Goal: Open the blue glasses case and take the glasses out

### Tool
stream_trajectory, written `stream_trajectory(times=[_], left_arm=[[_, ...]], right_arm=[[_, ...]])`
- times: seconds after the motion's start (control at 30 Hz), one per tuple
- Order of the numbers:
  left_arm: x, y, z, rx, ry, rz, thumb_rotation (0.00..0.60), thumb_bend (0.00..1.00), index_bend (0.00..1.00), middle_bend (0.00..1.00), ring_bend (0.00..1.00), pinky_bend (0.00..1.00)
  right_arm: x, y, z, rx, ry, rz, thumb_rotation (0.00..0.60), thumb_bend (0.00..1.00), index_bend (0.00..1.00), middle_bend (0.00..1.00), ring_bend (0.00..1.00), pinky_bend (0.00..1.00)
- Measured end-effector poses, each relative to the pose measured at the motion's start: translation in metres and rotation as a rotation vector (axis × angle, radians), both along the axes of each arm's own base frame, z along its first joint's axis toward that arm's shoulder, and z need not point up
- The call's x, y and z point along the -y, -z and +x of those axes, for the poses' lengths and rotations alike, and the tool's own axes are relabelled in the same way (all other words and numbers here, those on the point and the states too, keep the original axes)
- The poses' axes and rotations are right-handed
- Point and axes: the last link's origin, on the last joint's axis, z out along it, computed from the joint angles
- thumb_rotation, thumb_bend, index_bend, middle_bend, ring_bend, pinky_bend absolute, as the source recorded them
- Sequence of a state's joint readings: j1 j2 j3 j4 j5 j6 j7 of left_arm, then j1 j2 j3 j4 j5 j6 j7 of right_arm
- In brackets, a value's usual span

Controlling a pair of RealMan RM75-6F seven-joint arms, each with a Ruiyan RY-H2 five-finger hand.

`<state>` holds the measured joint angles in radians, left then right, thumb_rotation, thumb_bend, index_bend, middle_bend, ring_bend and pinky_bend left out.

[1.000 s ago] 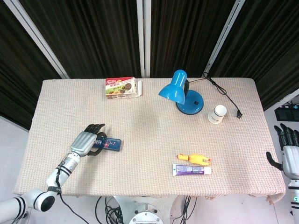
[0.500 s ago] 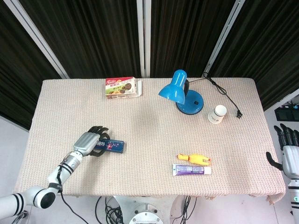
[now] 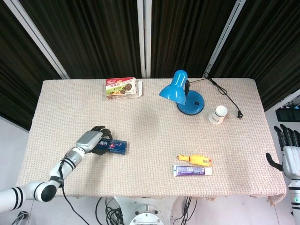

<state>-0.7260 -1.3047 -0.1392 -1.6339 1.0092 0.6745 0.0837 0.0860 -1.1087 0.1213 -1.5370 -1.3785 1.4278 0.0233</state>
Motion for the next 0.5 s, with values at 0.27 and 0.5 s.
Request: stream_trajectory(times=[0.27, 0.5], left_arm=[[-0.019, 0.001, 0.003, -0.030, -0.053, -0.017, 0.600, 0.62, 0.29, 0.11, 0.00, 0.00], [-0.031, 0.008, 0.001, -0.072, -0.001, 0.085, 0.600, 0.60, 0.07, 0.06, 0.00, 0.00]], right_arm=[[-0.001, 0.002, -0.002, -0.003, 0.010, 0.006, 0.600, 0.24, 0.00, 0.00, 0.00, 0.00], [0.000, 0.005, -0.004, -0.005, 0.020, 0.019, 0.600, 0.24, 0.00, 0.00, 0.00, 0.00]])
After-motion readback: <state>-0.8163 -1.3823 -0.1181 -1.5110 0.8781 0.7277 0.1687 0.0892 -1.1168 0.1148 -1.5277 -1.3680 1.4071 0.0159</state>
